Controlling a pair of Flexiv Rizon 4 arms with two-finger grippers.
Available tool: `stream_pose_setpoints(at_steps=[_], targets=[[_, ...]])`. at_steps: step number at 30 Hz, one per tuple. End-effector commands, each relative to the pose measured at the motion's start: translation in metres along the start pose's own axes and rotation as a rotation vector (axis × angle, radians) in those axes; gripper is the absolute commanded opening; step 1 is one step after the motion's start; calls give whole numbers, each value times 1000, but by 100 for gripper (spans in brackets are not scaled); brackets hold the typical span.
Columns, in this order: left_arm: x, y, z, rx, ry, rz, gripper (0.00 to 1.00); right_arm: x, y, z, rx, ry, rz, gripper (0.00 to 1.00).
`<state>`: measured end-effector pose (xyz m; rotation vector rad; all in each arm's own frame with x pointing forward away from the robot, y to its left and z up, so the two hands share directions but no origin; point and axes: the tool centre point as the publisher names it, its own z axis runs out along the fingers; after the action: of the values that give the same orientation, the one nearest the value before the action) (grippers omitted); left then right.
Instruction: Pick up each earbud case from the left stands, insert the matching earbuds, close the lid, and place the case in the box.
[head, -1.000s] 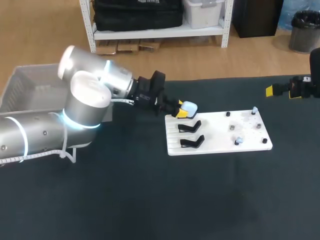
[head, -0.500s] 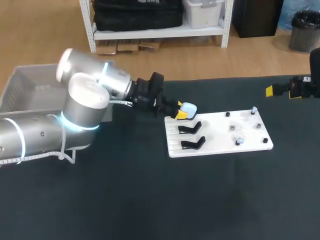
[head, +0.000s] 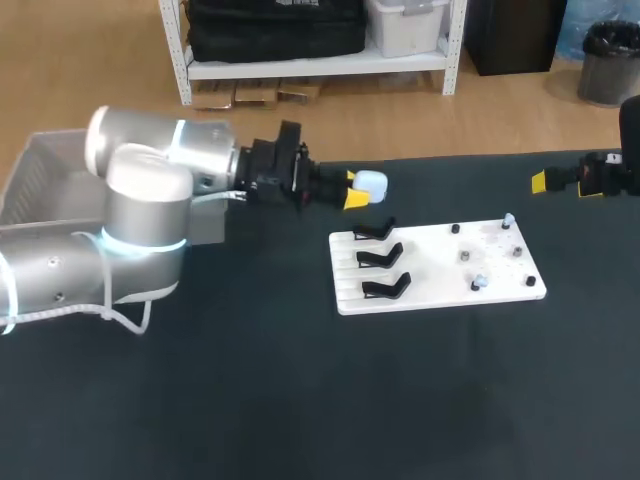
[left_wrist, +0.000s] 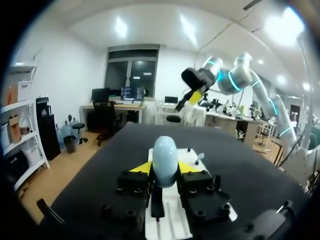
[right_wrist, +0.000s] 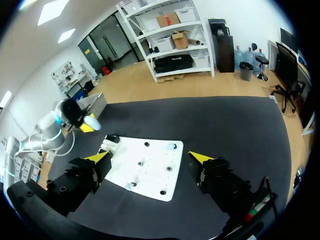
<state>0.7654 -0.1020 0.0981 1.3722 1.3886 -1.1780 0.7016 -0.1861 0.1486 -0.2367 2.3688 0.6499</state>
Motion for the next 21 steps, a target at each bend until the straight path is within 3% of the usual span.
stream_pose_setpoints(at_steps=[1, 5, 21], targets=[[-11, -35, -15, -80, -47, 10, 0, 0, 1, 0, 3, 1, 0, 100], [-18, -50, -17, -76, -61, 28, 0, 0, 1, 0, 3, 1, 0, 100], [-18, -50, -17, -76, -61, 28, 0, 0, 1, 0, 3, 1, 0, 100]])
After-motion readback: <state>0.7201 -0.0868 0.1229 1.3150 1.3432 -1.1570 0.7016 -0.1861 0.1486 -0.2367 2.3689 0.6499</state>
